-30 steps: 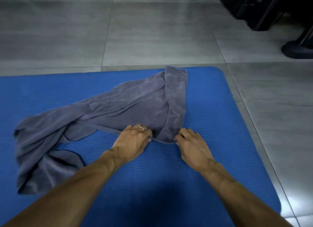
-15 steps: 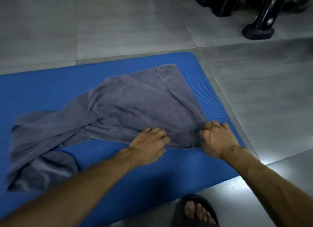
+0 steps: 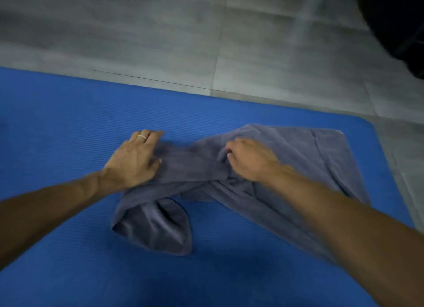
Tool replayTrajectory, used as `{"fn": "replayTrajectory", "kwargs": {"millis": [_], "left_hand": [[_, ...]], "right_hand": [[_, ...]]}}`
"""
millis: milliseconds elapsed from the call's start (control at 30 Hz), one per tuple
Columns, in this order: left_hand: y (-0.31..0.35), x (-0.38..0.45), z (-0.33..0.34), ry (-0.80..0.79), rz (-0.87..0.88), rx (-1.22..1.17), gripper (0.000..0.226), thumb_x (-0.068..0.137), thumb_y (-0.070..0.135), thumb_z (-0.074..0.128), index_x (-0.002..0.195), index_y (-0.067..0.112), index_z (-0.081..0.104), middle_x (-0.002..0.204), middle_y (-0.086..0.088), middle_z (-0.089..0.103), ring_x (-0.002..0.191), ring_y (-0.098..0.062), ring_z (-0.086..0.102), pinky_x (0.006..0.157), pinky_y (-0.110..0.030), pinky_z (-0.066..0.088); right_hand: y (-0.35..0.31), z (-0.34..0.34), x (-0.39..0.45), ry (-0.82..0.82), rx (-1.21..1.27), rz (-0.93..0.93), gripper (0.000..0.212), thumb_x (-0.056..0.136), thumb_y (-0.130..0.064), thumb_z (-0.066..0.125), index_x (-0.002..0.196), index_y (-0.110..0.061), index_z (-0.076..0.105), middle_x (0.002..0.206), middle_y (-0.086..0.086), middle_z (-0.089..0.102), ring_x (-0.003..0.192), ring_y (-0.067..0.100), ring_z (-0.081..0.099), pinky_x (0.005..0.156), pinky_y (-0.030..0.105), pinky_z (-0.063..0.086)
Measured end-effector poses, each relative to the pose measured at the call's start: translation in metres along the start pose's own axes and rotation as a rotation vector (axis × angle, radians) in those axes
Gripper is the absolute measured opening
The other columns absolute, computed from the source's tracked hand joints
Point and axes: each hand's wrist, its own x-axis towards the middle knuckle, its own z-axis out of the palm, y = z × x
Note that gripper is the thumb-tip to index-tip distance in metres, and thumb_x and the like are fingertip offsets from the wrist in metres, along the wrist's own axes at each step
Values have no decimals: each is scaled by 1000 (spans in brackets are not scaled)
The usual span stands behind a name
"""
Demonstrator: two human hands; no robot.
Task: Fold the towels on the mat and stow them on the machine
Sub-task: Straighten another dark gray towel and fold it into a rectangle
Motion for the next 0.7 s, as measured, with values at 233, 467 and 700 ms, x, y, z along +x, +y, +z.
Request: {"fn": "replayTrajectory", "kwargs": {"millis": [233,467,700], "left_hand": [[-26,7,16,-320,-168,-277,68,64,40,77,122,14,53,119,-7,57,115,-28,54,94,-33,41],[-45,-30,-33,232,24,66,38,69,24,74,97,20,48,91,0,59,81,-27,63,58,-37,49],[-86,-61,-25,-234,-166,-137,74,68,79,49,128,36,48,98,10,56,94,-12,59,85,-35,49]], "right_hand": [[-41,30,64,-129,-101,6,33,87,-29,63,119,-24,56,121,5,58,118,28,52,100,44,36],[-25,-9,61,376,300,152,8,89,-12,52,91,-20,54,98,7,64,94,34,57,77,39,44],[-43,-8,70,89,-8,196,29,81,-14,59,106,-21,47,110,4,60,105,30,54,81,37,35]]}}
